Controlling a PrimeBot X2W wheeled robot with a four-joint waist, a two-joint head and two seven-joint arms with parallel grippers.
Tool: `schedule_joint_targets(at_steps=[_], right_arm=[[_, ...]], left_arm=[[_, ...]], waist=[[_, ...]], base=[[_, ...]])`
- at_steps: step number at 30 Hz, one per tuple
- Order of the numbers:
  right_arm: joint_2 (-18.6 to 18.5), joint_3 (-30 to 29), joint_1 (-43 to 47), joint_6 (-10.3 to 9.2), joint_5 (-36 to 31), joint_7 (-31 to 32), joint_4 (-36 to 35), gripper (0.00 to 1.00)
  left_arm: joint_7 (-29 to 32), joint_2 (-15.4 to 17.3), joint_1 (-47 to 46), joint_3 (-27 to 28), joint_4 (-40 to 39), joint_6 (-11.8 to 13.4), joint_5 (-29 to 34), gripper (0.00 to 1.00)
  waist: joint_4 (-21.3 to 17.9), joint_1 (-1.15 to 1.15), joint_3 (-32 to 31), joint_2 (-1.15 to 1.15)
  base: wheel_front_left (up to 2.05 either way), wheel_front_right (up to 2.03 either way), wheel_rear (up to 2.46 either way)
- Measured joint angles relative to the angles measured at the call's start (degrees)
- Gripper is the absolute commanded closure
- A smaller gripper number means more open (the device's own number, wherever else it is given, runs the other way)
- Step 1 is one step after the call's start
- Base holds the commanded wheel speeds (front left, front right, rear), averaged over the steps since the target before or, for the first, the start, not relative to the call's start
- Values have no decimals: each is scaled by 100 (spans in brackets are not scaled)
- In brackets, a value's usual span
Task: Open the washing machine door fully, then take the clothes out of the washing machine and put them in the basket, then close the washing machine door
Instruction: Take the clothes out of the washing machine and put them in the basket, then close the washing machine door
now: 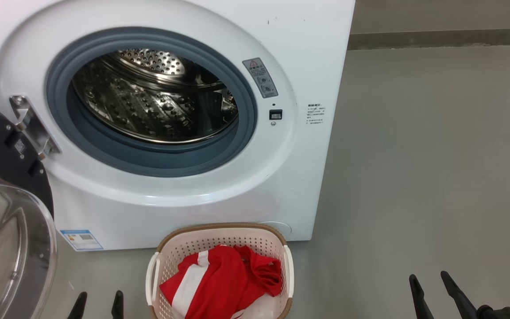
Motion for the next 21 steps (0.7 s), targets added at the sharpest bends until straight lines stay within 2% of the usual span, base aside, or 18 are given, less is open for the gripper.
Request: schedule_joint_targets(at_steps=[11, 21], right_arm=[[3, -10, 1, 0, 0, 0, -13, 0], [7, -23, 1, 0, 0, 0, -16, 0]], left_arm=[[0, 0, 0, -1, -34, 0, 1, 0], [0, -1, 0, 1, -62, 0, 34, 0]], waist=[[0, 0, 29, 0], [10, 0, 65, 0]], base=[[-9, 9, 0], [-102, 102, 0]])
